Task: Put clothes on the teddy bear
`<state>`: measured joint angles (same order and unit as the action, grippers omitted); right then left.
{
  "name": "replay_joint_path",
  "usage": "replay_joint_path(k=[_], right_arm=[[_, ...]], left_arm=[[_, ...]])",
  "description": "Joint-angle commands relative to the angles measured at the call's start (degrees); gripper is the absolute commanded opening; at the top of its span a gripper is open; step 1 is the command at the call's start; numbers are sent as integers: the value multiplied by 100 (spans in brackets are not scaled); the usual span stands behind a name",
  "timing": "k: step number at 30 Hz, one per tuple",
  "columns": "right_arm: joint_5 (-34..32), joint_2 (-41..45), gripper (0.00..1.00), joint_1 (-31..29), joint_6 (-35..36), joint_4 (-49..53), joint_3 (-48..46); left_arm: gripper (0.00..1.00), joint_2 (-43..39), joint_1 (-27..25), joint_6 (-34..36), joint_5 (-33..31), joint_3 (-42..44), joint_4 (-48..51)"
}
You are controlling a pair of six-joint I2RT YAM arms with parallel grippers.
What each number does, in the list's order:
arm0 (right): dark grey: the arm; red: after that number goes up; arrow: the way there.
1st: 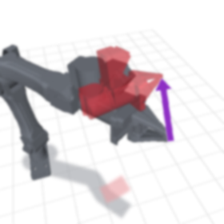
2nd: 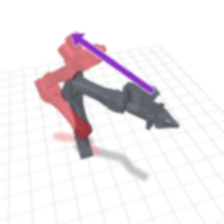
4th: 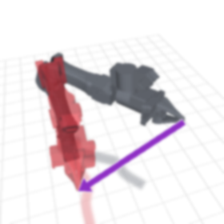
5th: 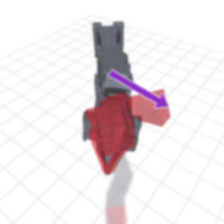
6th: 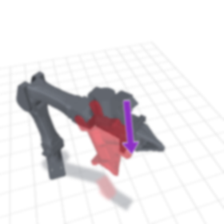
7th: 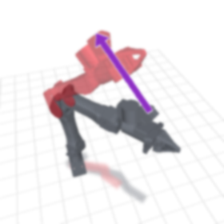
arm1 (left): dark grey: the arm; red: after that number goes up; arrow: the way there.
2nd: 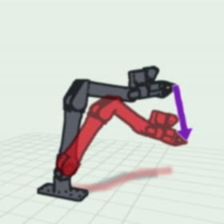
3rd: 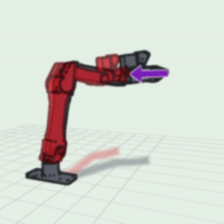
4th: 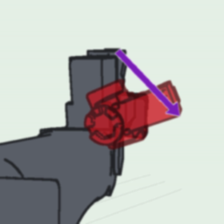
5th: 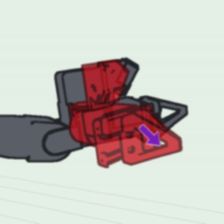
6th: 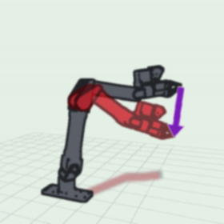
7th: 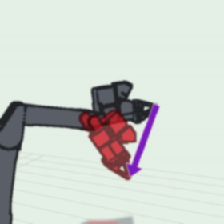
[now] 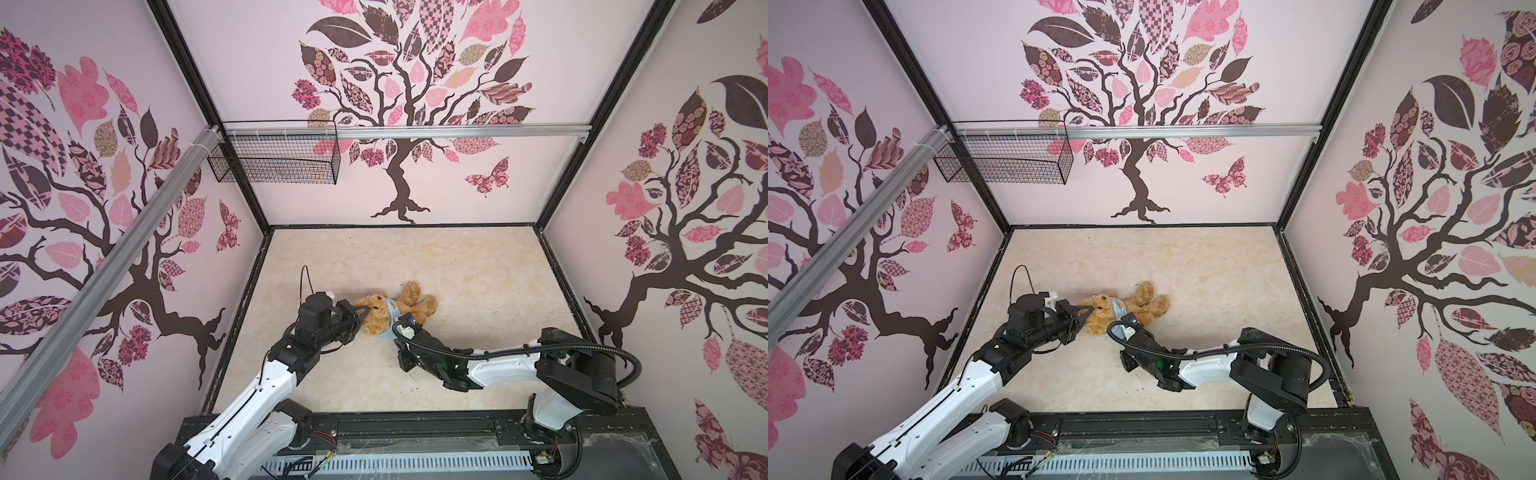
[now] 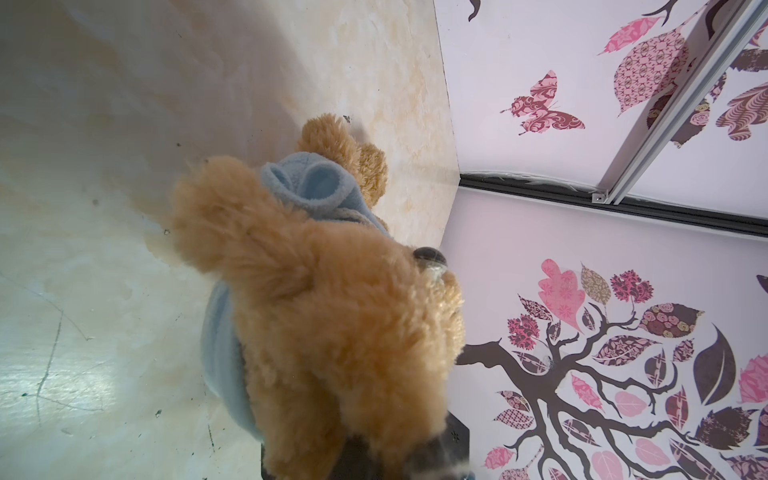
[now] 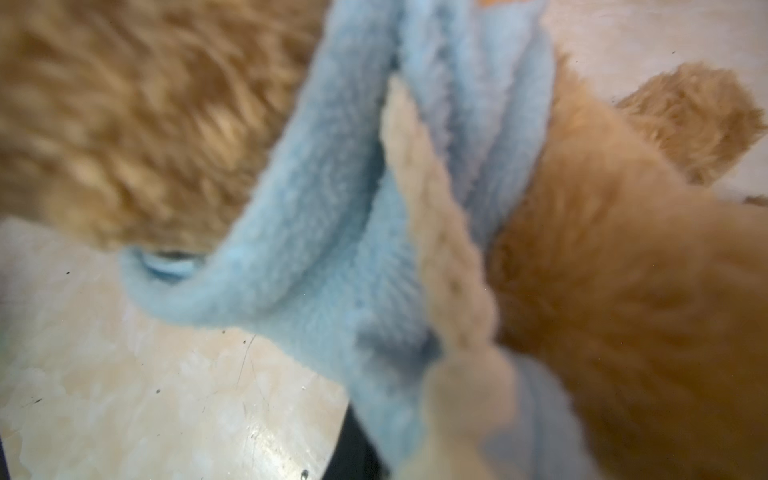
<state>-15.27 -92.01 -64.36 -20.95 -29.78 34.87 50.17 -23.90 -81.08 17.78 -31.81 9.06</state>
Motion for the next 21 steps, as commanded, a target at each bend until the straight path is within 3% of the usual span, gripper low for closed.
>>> replay_joint_path(k=[1, 3, 7, 11, 14, 21], right_arm=[[950, 587, 16, 27, 375, 92, -165], [1534, 1008, 25, 29, 584, 328, -192], [2162, 2059, 32, 150, 799, 972, -340], [2929, 2839, 34, 1064, 263, 1103, -648], [3392, 2935, 30, 1711, -341, 463, -1056], [3154, 2278, 20, 1736, -707, -857, -1468]], left_arm=[[0, -30, 315, -8, 409, -118, -655], [0, 34, 556, 66, 794, -51, -743], [0, 251, 1028, 250, 1621, 32, -848], [0, 430, 1521, 40, 2483, 122, -1149], [0, 509, 1696, -96, 2922, 97, -1293], [0, 942, 1737, -722, 3645, 253, -2000]])
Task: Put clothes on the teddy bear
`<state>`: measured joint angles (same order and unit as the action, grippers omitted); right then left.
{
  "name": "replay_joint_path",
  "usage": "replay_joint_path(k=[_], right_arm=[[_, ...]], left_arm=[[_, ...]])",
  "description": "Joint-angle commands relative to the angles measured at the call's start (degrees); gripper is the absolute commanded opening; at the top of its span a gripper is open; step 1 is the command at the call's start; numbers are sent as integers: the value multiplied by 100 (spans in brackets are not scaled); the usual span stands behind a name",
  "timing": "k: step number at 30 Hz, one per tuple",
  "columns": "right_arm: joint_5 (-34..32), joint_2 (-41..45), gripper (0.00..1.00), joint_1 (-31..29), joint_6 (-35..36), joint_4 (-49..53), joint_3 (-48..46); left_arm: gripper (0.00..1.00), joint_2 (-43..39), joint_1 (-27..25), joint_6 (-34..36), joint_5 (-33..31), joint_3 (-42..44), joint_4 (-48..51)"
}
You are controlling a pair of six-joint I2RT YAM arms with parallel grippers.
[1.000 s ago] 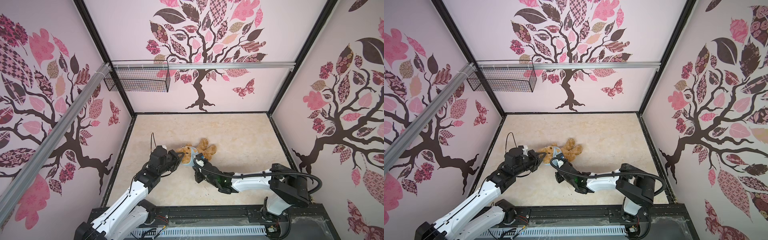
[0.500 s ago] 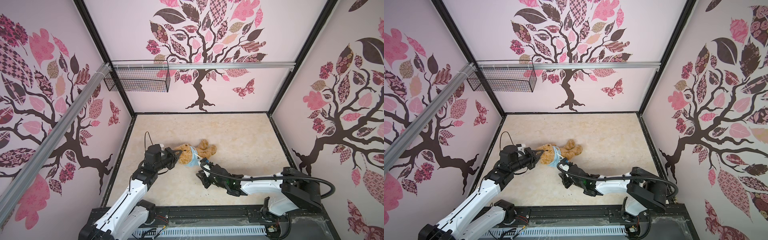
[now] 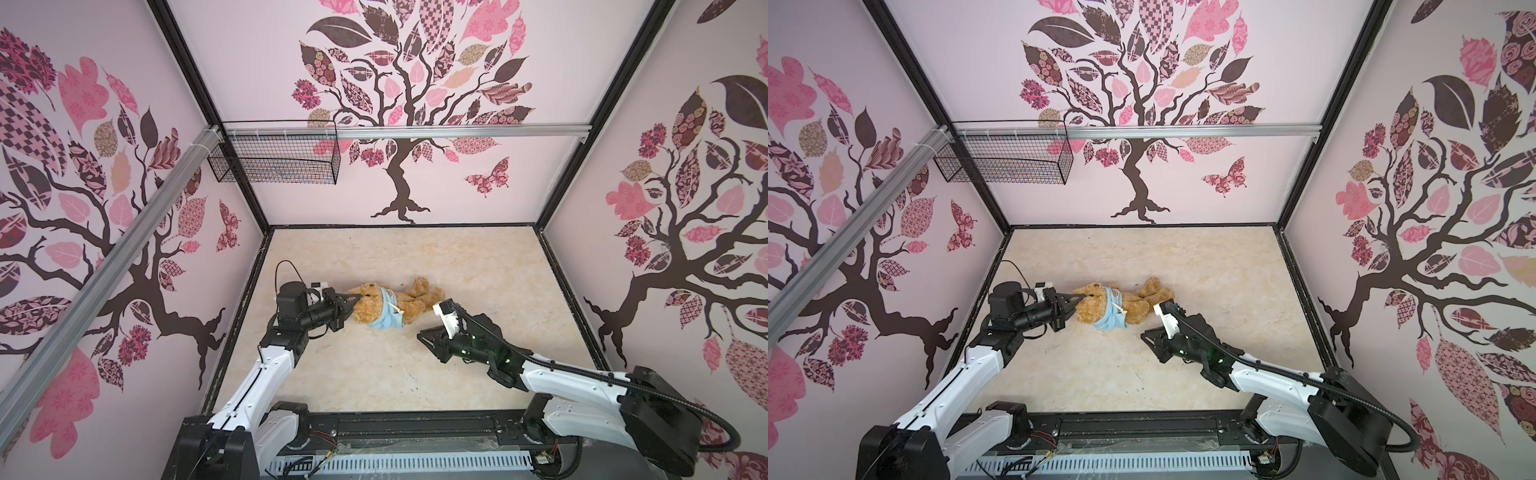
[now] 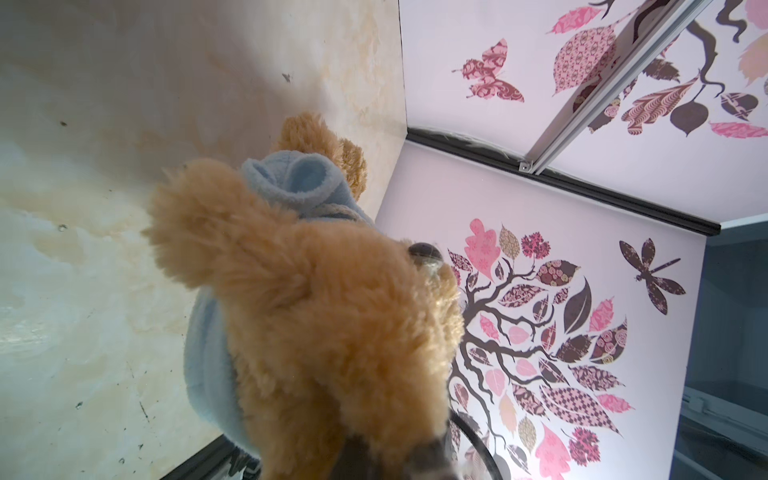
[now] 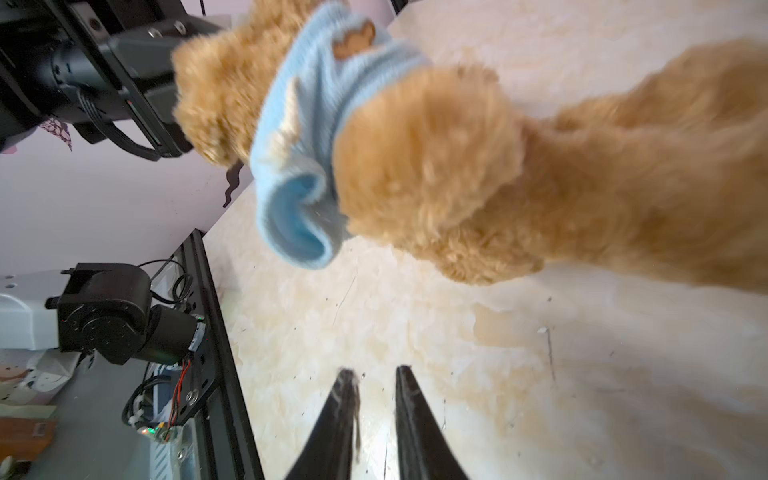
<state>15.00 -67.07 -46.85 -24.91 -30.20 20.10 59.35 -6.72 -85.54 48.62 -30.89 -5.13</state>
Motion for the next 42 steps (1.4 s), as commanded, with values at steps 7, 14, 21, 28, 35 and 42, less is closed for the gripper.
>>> replay_joint_path(k=[7, 14, 21, 28, 35, 42], right_arm=[[148, -1168, 15, -54, -396, -2230, 12], [-385, -1733, 13, -567, -64, -2834, 315], [-1110, -1995, 11, -646, 75, -2966, 473], [-1495, -1910, 12, -641, 406, -3095, 275], [-832, -1548, 21, -641, 686, -3144, -350], [-1039, -1492, 17, -644, 923, -3110, -432]], left_arm=[[0, 4, -2, -303, 517, 162, -463], [0, -7, -79, -416, 490, 154, -464], [0, -11, -302, -427, 337, 160, -463], [0, 96, -463, -389, 271, 82, -472], [0, 272, -462, -435, 313, -69, -584], [0, 279, -478, -454, 332, -137, -586]])
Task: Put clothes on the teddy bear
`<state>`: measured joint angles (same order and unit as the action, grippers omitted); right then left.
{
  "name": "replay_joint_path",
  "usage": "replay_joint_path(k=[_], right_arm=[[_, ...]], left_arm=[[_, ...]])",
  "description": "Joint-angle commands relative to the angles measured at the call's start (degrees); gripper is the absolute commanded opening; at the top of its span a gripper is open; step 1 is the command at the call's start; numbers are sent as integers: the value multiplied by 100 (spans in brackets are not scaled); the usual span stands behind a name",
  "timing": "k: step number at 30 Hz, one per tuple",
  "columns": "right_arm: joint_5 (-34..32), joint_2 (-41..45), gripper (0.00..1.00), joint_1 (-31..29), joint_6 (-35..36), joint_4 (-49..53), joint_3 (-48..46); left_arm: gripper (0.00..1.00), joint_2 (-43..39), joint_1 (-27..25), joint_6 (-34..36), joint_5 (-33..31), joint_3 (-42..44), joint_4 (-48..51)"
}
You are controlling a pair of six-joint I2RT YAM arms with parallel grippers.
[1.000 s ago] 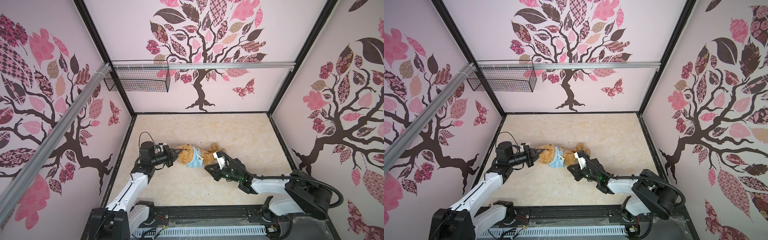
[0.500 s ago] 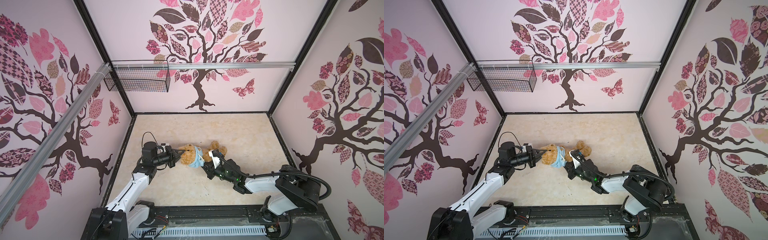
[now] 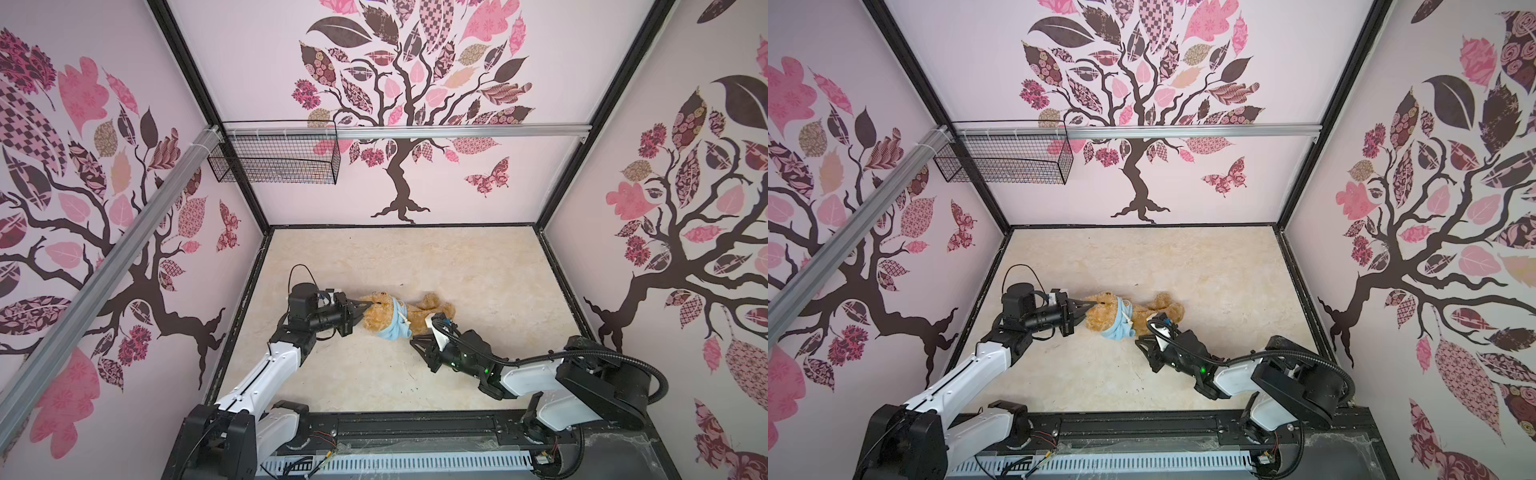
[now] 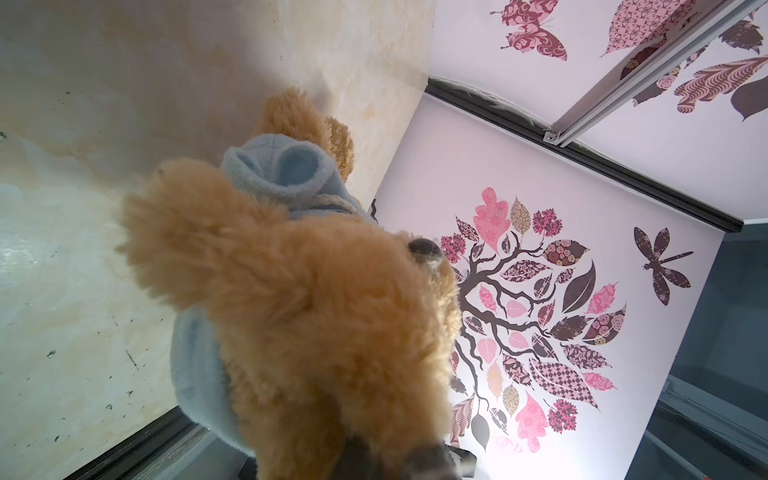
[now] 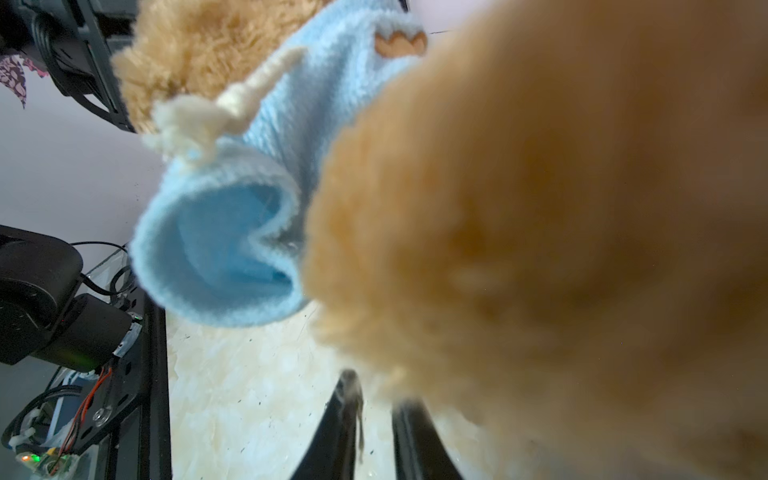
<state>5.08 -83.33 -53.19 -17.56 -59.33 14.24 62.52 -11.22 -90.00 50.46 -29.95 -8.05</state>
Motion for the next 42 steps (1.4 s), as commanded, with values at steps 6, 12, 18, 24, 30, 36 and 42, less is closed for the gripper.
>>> replay_joint_path(k=[6, 12, 18, 24, 30, 36, 42], right_arm=[[29, -173, 11, -9, 63, -421, 464], [4, -485, 11, -12, -67, -718, 630], [-740, -614, 9, -13, -146, -720, 627], [-846, -666, 8, -7, -15, -697, 481], [-902, -822, 9, -7, 131, -873, 424], [-561, -902, 12, -7, 178, -985, 662], [-336, -804, 15, -9, 96, -1226, 711]], left_arm=[[0, -38, -55, -6, 139, -220, -276], [0, -38, -116, -2, 123, -215, -284], [0, -43, -143, -8, 115, -198, -293], [0, -12, -142, -8, 122, -214, -311], [0, 1, -194, -18, 87, -239, -326], [0, 1, -240, -24, 65, -234, -328], [0, 65, -274, 4, 60, -235, -332]])
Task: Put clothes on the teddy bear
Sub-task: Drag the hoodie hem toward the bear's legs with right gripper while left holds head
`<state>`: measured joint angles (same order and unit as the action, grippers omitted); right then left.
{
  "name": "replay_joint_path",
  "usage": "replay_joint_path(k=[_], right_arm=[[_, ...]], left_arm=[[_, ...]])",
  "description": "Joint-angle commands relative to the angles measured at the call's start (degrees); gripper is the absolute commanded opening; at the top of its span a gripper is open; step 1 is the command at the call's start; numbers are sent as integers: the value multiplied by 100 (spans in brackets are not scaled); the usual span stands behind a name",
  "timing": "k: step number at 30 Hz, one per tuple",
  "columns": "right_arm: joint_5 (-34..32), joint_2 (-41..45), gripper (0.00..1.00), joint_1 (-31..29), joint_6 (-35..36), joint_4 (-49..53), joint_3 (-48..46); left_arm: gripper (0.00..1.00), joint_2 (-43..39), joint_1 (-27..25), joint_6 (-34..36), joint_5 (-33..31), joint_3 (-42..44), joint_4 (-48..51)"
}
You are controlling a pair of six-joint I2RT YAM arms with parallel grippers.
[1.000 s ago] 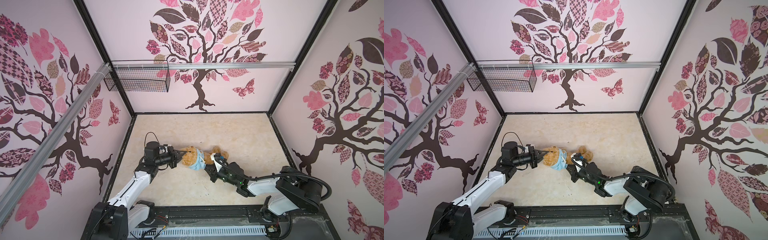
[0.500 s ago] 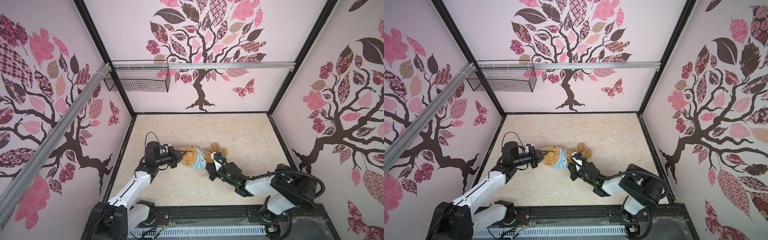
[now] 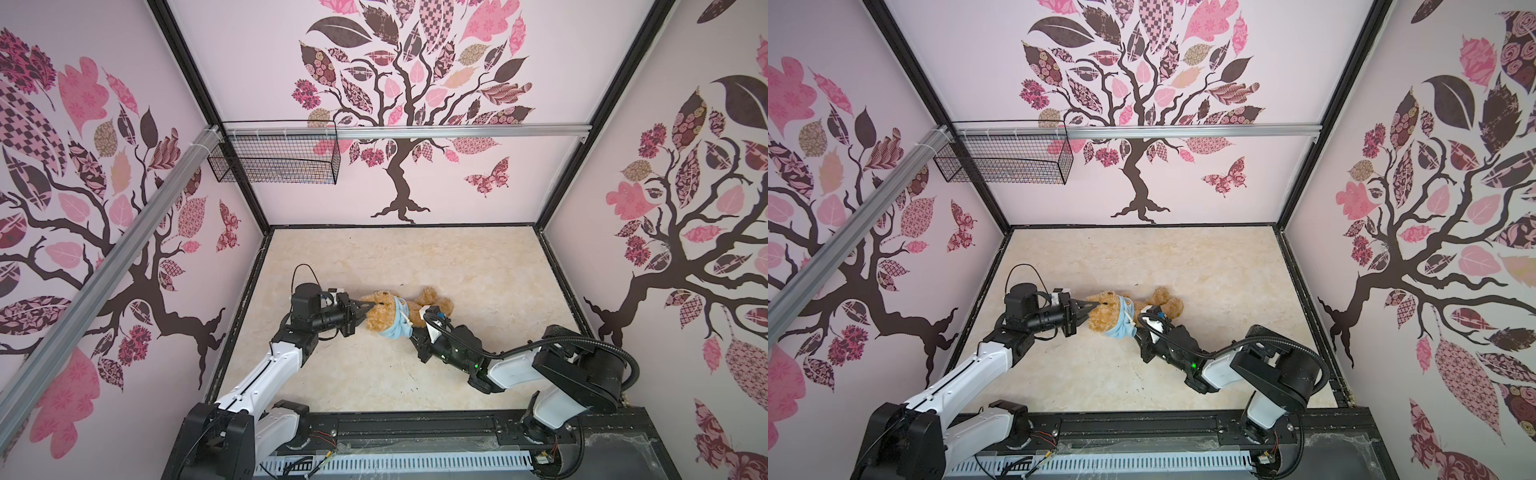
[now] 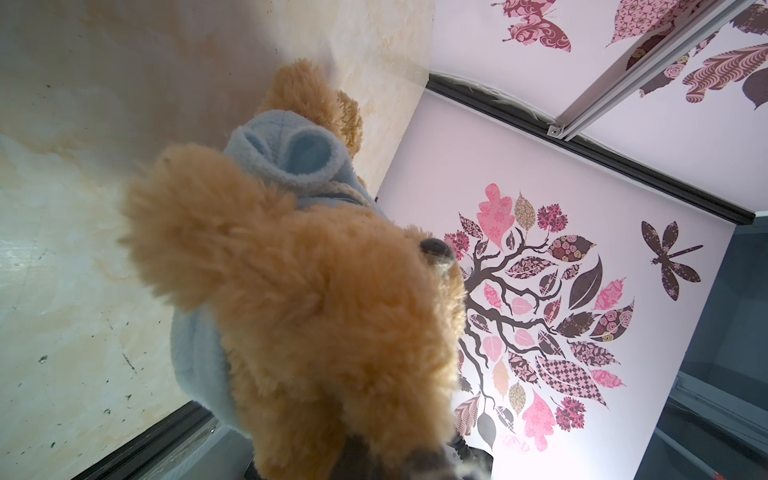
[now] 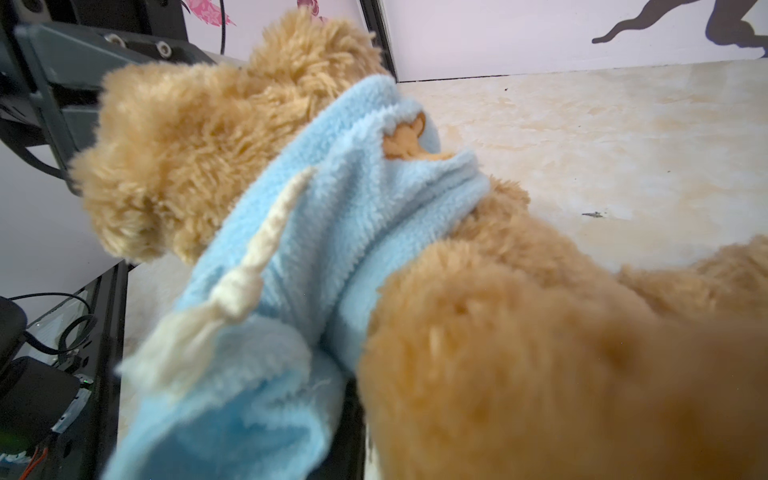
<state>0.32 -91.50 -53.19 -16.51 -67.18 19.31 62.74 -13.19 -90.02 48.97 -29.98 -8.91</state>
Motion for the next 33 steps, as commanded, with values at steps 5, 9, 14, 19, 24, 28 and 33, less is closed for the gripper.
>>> replay_joint_path(k=[5, 9, 14, 19, 24, 28, 33], right_arm=[[6, 71, 15, 0, 22, -555, 213], [9, 93, 17, 25, 113, -687, 258], [57, 158, 21, 63, 190, -626, 342], [9, 163, 24, 132, 206, -566, 424], [32, 150, 19, 229, 221, -466, 538], [-179, 266, 1, 256, 227, -202, 476], [-653, 515, 0, 282, 97, -56, 44]], left_arm=[[0, 45, -105, 2, 201, -210, -278], [0, 43, -115, 13, 195, -175, -274], [0, 40, -122, 16, 192, -127, -274], [0, 37, -143, 29, 179, -110, -282], [0, 53, -157, 35, 174, -74, -316], [0, 87, -161, 75, 137, -83, -310], [0, 181, -142, 382, 39, -187, -103]])
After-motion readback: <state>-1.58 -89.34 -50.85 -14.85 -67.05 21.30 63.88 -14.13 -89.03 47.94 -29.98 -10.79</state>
